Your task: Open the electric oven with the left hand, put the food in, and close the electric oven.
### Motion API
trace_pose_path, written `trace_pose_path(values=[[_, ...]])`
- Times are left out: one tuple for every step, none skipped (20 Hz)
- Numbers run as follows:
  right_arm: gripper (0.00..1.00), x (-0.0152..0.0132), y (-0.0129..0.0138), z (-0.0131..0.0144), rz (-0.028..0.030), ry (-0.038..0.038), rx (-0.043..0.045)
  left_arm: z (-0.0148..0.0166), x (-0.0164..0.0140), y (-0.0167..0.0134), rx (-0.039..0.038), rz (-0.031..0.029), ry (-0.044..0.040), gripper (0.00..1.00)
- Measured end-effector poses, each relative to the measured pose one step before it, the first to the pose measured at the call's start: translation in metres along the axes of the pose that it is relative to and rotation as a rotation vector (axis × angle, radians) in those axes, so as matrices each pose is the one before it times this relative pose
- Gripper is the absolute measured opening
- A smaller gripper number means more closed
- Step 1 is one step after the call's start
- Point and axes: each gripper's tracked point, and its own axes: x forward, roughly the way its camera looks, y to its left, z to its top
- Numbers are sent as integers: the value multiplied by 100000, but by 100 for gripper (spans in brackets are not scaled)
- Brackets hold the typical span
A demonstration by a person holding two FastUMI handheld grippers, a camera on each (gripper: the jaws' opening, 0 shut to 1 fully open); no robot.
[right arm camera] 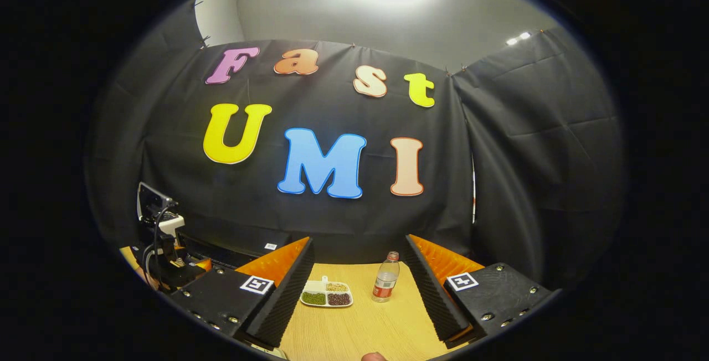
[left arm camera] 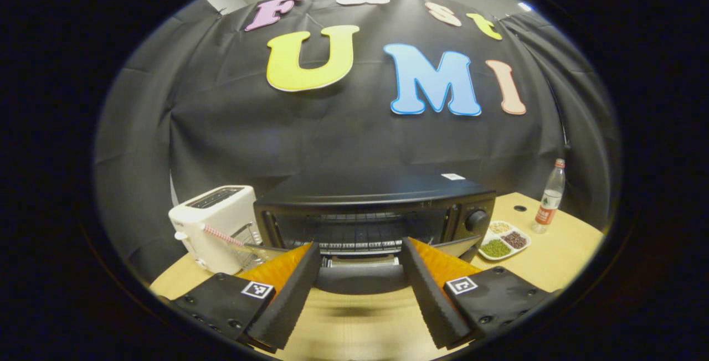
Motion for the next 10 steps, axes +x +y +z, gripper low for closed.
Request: trace_pose_path(values=[[98,-72,-66,8,451,-175,58,-348,-296,50,-419,-42,704,100],[98,-101,-72,9,488,-100,-35,-538,-400,-58,-697,-61,993,100],[98,-91,-86,-100,518,-27,27,-304,-275,9,-411,125,553,100],[98,-135,-122,-22,319,36,145,-259,-358,-18,-128,323,503,100],[98,-62,-125,-177,329,273,326,-286,-169,-52,242,377,241,100],[98,-51,-108,-111,452,376,409,-247,-263,-131,398,308,320,100],[98,-64,-95,-119,465,467,231,-296,-283,-6,366,360,358,98],[98,-30,-119,15,357,183,62,-305,-184,57,120,283,494,97],[98,-44,-171,13,286,42,-49,-331,-223,-80,84,255,550,97],[98,-62,-117,8,321,-84,-96,-458,-220,-49,101,236,662,100]])
